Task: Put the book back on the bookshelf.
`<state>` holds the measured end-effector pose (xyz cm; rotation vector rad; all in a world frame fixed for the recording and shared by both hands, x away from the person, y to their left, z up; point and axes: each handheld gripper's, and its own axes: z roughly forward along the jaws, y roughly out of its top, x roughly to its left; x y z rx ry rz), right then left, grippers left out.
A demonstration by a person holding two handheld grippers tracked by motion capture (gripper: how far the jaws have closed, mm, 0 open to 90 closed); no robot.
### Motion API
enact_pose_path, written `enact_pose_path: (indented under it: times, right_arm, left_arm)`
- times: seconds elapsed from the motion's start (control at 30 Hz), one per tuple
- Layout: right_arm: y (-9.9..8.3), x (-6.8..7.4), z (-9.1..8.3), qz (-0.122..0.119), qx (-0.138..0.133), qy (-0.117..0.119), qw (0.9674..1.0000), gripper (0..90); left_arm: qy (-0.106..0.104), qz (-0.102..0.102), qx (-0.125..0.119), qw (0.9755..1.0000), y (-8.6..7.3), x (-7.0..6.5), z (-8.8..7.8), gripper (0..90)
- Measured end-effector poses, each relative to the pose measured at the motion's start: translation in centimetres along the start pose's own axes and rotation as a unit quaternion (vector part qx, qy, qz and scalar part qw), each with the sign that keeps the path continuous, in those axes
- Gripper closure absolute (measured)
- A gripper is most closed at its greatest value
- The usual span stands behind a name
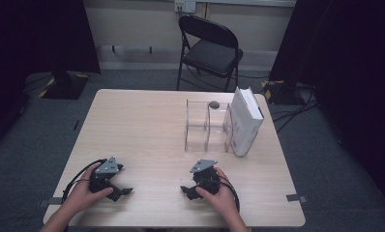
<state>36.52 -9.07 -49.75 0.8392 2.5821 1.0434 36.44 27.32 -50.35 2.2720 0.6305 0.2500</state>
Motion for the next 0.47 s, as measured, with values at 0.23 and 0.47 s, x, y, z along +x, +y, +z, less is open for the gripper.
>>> enact_pose_path:
  times: [0.23, 0.47]
  right_arm:
    - [-0.38, 0.04, -0.08, 0.004, -0.011, -0.001, 0.9999, 11.0]
    - [-0.32, 0.15, -0.01, 0.006, -0.011, -0.004, 0.9999, 10.5]
  left_arm:
    - [0.000, 0.000, 0.000, 1.0000, 0.00, 0.00, 0.00, 0.0]
    - [0.000, 0.000, 0.000, 1.0000, 0.00, 0.00, 0.00, 0.0]
